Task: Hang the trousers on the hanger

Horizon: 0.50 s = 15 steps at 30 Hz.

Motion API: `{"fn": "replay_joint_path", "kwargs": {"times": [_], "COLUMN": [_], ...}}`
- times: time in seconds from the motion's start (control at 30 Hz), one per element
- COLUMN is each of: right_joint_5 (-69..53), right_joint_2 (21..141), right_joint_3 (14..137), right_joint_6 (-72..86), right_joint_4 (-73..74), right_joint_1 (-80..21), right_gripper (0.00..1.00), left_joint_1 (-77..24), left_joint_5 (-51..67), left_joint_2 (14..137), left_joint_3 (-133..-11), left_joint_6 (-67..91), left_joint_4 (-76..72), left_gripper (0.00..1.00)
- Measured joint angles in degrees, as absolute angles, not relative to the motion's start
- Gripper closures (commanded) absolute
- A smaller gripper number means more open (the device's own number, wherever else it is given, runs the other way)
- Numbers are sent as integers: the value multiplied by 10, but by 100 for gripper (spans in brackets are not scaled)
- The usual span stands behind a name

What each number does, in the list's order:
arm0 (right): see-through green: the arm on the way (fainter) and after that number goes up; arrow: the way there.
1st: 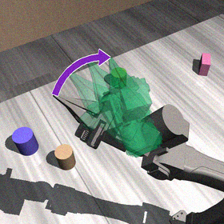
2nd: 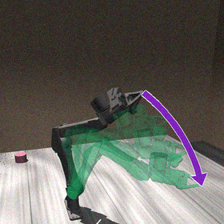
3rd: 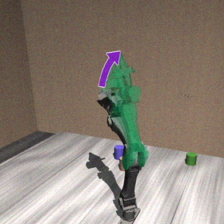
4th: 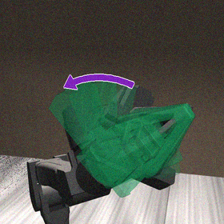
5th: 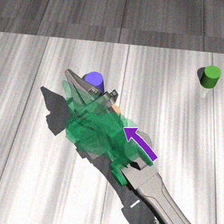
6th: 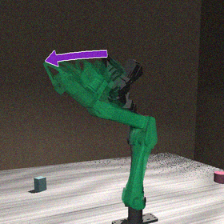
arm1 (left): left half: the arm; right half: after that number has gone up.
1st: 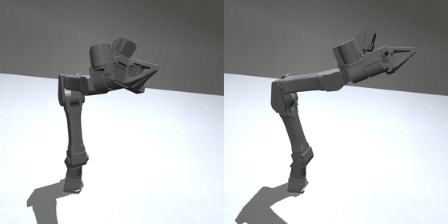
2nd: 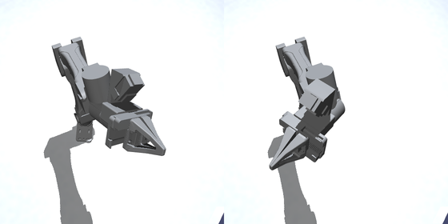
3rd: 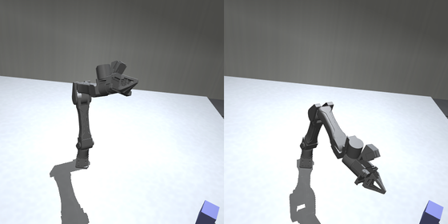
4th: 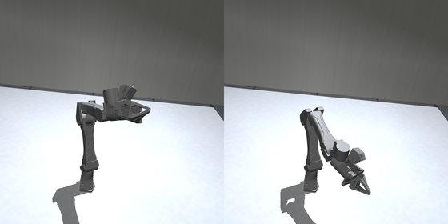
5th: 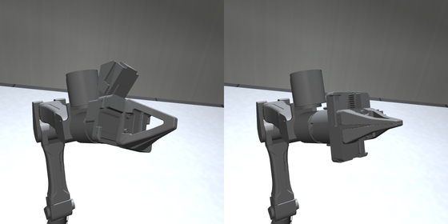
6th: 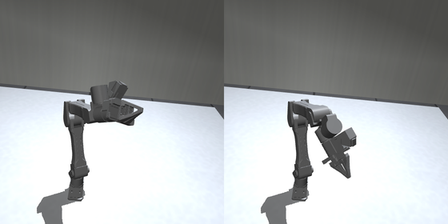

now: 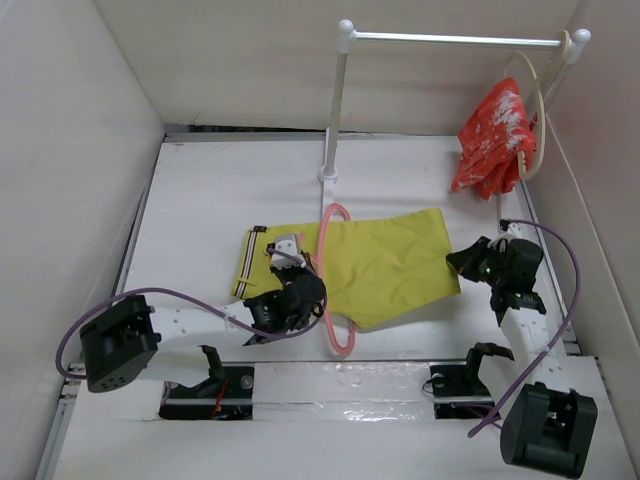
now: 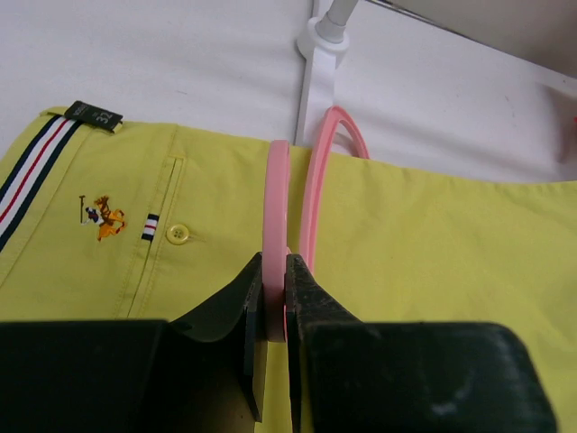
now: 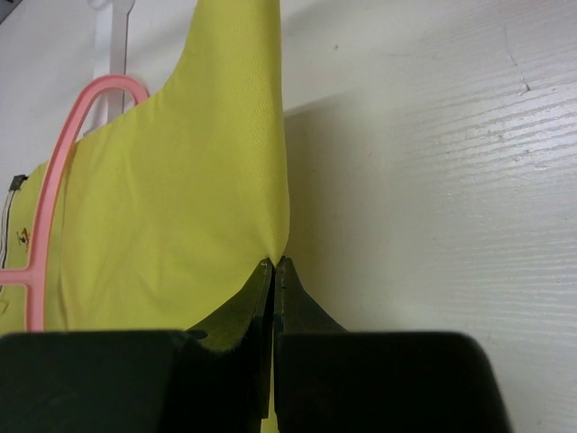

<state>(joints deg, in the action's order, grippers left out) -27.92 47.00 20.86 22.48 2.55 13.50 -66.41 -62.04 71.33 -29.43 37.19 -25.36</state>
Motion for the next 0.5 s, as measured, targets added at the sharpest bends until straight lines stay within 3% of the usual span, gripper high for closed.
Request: {"fn": "replay_joint_path", "kwargs": {"times": [0.17, 0.27, 0.3, 0.4, 0.5], "right_joint_5": [-290, -296, -296, -292, -284], "right_joint_2": [499, 514, 514, 496, 454], "right_joint_3": [206, 206, 206, 213, 247], "right_joint_6": [220, 216, 213, 206, 198], "right_joint_4": [11, 11, 11, 26, 63], "right_joint_1": [135, 136, 136, 139, 132], "right_gripper": [100, 69, 54, 36, 32], "left_joint_1": [-668, -668, -668, -675, -683], "left_joint_5": [-600, -580, -574, -562, -548], "left_joint_2": [665, 641, 636, 632, 631], "left_joint_3": [-297, -301, -304, -328, -361], "left_joint_6": [348, 338, 332, 316, 298], "left_joint_4": [-254, -252, -248, -227, -213], "left_gripper": [100, 100, 100, 100, 100]}}
